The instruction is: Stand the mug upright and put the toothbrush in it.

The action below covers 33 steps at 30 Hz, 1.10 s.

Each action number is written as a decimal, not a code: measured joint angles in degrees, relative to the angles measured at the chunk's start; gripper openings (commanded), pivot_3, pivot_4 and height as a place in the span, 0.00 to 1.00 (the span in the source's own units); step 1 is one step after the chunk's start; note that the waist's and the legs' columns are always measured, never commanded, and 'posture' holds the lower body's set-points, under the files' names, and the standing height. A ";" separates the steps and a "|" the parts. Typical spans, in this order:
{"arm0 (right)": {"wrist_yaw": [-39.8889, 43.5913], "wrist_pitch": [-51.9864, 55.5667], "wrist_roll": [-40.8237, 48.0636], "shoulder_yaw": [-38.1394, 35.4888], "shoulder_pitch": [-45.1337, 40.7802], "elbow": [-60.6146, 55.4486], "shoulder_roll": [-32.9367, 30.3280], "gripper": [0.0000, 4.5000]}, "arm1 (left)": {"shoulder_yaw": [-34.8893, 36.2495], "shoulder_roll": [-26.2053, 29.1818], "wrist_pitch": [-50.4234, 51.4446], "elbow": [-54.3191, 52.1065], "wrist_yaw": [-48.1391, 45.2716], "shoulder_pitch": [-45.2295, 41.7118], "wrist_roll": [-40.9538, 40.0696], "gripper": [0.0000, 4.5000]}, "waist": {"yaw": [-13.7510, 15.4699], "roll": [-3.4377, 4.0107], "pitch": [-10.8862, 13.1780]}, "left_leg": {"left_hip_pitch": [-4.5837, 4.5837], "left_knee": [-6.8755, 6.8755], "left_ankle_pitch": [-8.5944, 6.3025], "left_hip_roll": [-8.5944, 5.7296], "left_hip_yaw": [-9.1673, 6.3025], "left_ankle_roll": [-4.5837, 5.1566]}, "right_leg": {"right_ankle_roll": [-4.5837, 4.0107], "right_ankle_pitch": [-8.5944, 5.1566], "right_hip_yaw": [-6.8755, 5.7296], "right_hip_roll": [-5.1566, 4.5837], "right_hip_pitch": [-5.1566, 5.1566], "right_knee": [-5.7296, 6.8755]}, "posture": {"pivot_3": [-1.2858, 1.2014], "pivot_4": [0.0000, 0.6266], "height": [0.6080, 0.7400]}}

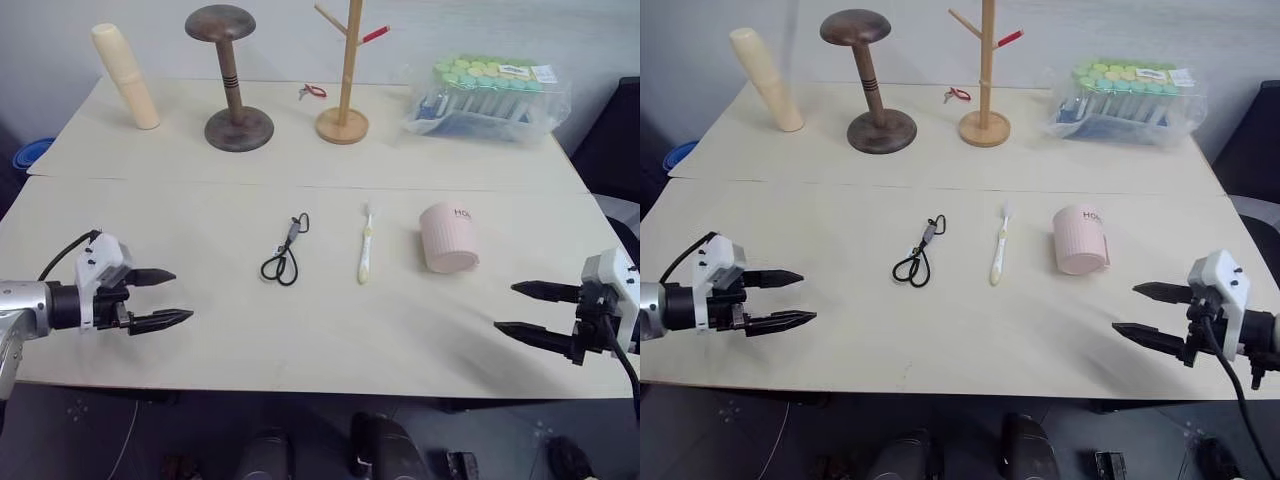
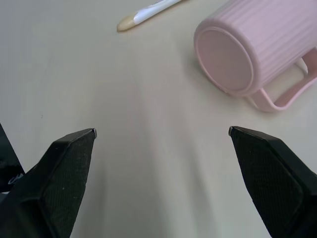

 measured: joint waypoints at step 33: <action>-37.85 11.04 12.55 9.85 -13.13 -34.90 11.78 1.00 | -24.99 -38.00 38.78 31.47 40.13 -55.54 11.96 0.44 | 0.18 -0.13 -0.01 | -0.05 0.11 0.09 -0.14 -0.14 -0.15 | 0.08 0.04 -0.04 0.12 0.08 0.02 | 0.52 0.24 1.00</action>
